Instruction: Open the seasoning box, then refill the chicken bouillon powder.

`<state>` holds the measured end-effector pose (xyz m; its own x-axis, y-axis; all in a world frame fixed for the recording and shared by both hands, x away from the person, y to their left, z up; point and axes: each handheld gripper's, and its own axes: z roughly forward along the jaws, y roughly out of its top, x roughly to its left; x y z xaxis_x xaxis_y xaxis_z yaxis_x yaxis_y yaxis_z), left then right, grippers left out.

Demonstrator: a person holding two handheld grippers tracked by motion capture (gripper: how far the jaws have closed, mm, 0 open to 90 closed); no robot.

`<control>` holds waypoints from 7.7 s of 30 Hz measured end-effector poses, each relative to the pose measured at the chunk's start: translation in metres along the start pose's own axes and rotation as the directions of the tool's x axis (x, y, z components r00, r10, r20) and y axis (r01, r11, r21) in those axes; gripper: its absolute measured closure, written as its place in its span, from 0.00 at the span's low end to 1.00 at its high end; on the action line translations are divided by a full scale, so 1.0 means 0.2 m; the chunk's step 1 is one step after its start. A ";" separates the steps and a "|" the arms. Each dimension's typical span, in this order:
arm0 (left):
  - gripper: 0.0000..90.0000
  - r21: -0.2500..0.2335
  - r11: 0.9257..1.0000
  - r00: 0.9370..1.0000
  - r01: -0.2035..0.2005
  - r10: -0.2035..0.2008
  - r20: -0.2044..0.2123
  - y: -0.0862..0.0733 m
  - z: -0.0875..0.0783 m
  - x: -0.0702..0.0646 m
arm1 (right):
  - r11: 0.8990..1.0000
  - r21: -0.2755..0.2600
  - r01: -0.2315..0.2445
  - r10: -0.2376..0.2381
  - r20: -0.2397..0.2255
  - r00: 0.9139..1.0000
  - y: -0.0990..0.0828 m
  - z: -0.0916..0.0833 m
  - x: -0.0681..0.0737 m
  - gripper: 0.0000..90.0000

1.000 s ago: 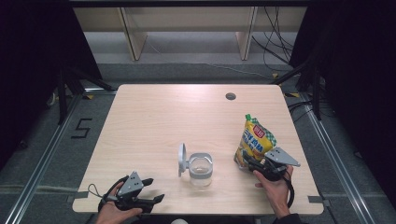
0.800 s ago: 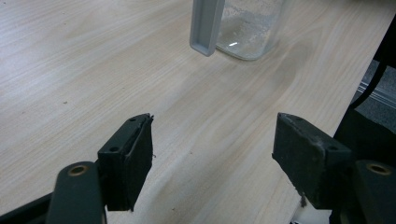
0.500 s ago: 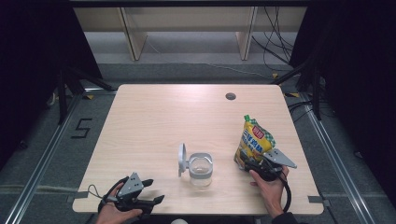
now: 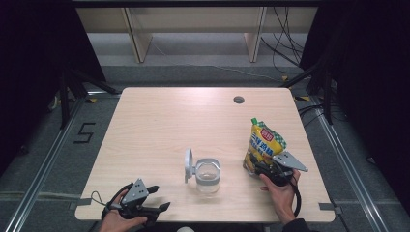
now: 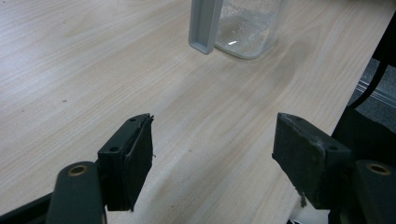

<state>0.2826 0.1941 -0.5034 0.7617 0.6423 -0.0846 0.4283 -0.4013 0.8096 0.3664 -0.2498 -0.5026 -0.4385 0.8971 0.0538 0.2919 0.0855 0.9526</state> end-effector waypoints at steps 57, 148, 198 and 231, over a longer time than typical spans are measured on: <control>0.31 -0.011 1.000 1.000 0.017 -0.017 0.003 0.00 -0.01 0.00 | 0.978 -0.087 0.188 -0.203 -0.234 0.951 0.13 -0.32 0.25 0.46; 0.31 0.015 1.000 1.000 0.008 -0.008 -0.027 -0.02 -0.03 0.02 | -0.148 0.210 0.966 -0.974 -0.202 -0.105 0.37 -0.33 0.56 0.50; 0.29 -0.021 1.000 1.000 0.020 -0.021 -0.019 -0.02 -0.02 0.01 | -0.447 0.213 0.869 -0.892 -0.177 -0.415 0.36 -0.29 0.62 0.53; 0.25 -0.015 0.999 0.999 0.035 -0.036 -0.028 -0.02 -0.02 0.01 | -0.546 0.197 0.814 -0.837 -0.185 -0.516 0.38 -0.28 0.64 0.55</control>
<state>0.2809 0.1992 -0.5044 0.7321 0.6742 -0.0971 0.4476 -0.3687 0.8147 0.2844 -0.1524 -0.4064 -0.1753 -0.6144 -0.7693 -0.3489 0.7695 -0.5350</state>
